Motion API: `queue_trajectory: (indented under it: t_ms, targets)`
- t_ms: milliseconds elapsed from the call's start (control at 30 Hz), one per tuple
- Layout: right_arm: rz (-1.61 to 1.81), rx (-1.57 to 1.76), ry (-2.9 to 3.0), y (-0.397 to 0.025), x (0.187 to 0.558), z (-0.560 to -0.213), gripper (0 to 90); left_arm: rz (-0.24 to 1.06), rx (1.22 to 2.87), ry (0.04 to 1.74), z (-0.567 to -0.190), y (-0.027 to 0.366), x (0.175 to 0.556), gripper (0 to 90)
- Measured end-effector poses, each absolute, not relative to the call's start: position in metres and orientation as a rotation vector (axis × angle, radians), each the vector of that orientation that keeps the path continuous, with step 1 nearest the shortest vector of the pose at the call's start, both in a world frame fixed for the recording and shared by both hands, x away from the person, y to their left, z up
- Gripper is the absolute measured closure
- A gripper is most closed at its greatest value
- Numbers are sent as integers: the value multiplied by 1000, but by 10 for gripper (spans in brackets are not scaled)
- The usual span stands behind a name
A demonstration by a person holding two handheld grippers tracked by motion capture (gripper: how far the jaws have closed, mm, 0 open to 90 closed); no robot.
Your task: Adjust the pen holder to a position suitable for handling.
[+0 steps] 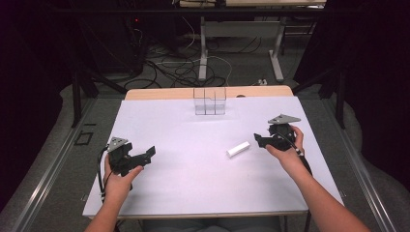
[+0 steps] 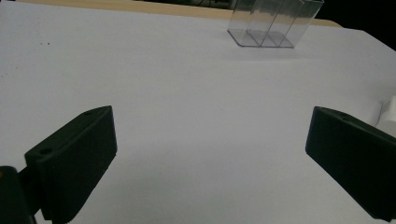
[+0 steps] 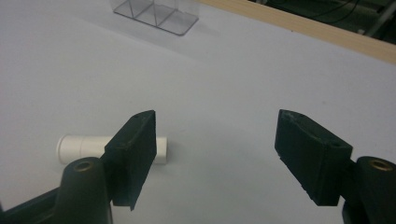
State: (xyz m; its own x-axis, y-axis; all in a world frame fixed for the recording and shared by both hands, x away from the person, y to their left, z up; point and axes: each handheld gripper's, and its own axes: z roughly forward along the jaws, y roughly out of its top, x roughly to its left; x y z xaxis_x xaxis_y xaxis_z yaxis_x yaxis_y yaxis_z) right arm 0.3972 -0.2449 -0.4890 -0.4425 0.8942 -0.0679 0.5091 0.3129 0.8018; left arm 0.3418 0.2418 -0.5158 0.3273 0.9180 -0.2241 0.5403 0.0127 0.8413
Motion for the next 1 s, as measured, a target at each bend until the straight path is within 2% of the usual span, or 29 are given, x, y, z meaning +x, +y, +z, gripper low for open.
queue_trajectory:
  t_ms: [300, 533, 667, 1000]
  targets:
    - [895, 1146, 2233, -225, 426, -470, 274, 497, 1676, 1339, -520, 241, 343, 26]
    - [833, 1118, 2296, -206, 442, -459, 219, 496, 1689, 1331, -520, 239, 344, 35]
    - [745, 1047, 2333, -194, 449, -453, 149, 498, 1692, 1327, -520, 240, 345, 42]
    - [571, 818, 2399, -162, 464, -441, 143, 488, 1696, 1316, -521, 239, 346, 43]
